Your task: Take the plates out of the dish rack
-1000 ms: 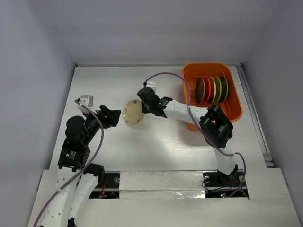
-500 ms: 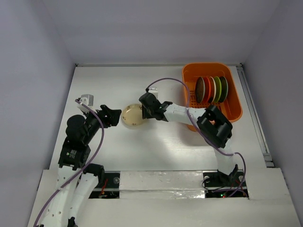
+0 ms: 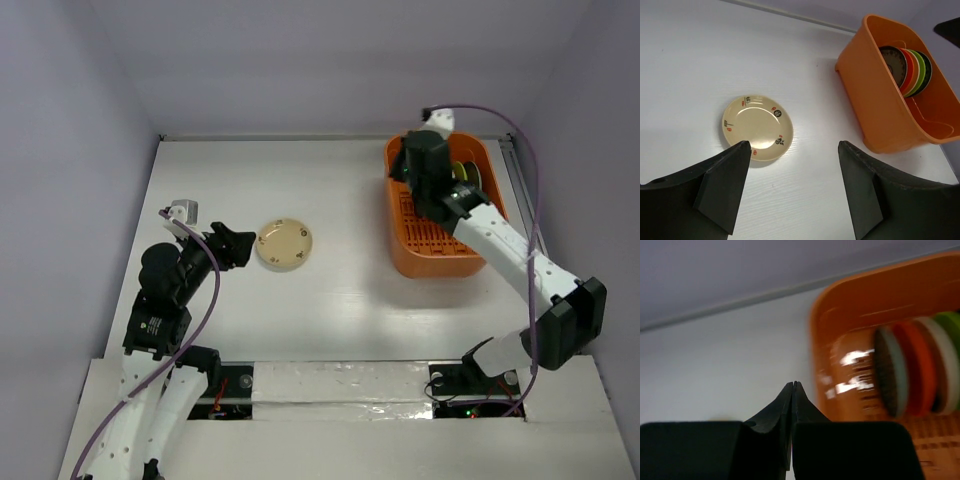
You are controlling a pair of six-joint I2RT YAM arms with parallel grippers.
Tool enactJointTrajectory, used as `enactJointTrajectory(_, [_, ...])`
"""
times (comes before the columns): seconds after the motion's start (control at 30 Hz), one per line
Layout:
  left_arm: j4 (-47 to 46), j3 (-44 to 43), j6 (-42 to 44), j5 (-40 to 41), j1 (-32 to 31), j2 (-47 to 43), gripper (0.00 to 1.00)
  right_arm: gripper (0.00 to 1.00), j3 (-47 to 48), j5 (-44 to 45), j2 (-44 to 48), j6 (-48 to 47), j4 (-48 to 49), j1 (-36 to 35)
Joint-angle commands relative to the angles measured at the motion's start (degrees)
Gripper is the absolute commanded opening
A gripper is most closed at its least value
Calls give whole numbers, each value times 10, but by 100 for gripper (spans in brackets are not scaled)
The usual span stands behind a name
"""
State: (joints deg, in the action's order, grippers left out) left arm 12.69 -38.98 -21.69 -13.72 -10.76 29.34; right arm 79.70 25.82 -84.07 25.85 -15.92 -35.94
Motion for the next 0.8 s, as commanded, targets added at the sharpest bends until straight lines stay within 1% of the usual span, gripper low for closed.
enactJointTrajectory(0.0, [-27,4,1,-13,2,-7,67,1,-11,74,-11,-54,-65,60])
enactJointTrajectory(0.03, [-28,4,0,-14,2,-8,67,8,-5,84,-14,-60,-81,77])
enactJointTrajectory(0.1, [-27,4,1,-13,2,-9,65,11,-6,93,-21,-86,-83,94])
enactJointTrajectory(0.13, [-27,5,0,-14,2,-9,65,18,0,93,-26,-92,-96,109])
enactJointTrajectory(0.2, [-28,5,1,-13,2,-9,64,24,8,104,-38,-103,-110,114])
enactJointTrajectory(0.23, [-27,5,1,-14,2,-8,64,30,13,108,-52,-107,-124,121])
enactJointTrajectory(0.27, [-28,5,1,-13,2,-9,64,32,24,117,-67,-112,-136,121])
enactJointTrajectory(0.43, [-26,5,1,-12,2,-10,64,34,41,126,-97,-117,-160,142])
enactJointTrajectory(0.6, [-27,5,1,-12,2,-9,64,34,44,128,-121,-125,-158,148])
enactJointTrajectory(0.77, [-28,5,1,-13,2,-10,64,32,76,130,-160,-136,-167,159])
